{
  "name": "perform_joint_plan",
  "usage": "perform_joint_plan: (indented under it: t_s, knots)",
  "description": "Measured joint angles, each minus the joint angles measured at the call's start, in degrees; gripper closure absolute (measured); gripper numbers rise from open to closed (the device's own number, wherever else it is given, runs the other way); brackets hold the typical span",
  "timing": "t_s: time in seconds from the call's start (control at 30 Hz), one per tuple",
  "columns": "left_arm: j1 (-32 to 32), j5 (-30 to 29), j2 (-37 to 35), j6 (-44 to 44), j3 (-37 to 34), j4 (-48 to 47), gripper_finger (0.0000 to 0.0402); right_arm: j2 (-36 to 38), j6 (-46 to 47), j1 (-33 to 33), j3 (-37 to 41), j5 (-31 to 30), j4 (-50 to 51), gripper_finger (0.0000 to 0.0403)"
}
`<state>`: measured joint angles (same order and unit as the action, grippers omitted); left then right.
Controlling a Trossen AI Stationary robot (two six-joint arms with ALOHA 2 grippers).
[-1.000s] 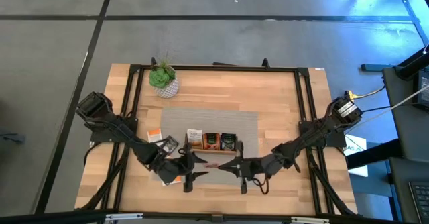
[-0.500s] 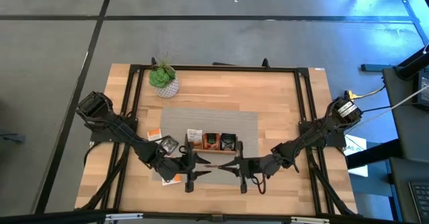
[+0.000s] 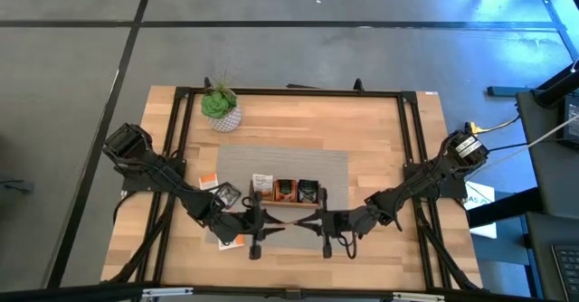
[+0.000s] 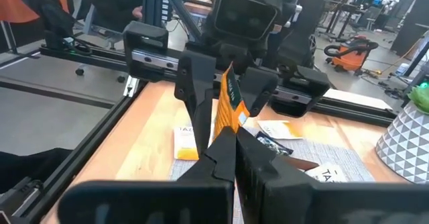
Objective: Pick & Place Tea
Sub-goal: Put the orange tea bag into the middle section of the wooden organizer
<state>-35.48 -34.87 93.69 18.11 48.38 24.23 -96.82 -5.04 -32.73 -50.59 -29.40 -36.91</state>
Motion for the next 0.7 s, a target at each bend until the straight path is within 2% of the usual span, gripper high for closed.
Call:
perform_joint_plan:
  t_s: [0.23,0.33,0.43,0.53,0.6,0.7]
  knots:
    - [0.0,1.5,0.0,-0.4,0.0,0.0,0.0383,0.0,-5.7,-0.1,0.0,2.9,0.0,0.0395]
    - [0.0,1.6,0.0,-0.4,0.0,0.0,0.0388,0.0,-7.5,-0.3,0.0,3.4,0.0,0.0382]
    - [0.0,2.0,0.0,-0.4,0.0,0.0,0.0383,0.0,-7.8,-0.3,0.0,3.6,0.2,0.0355]
    - [0.0,5.3,0.0,-0.4,0.0,0.0,0.038,1.4,-8.9,-0.8,0.0,3.5,3.8,0.0314]
    - [-0.2,8.2,0.0,-0.3,0.0,0.1,0.0381,3.3,-8.7,-1.4,0.0,0.3,6.7,0.0283]
    - [-0.2,15.6,0.0,0.7,0.0,1.1,0.0384,6.7,-11.3,-2.5,0.0,-5.0,11.0,0.0241]
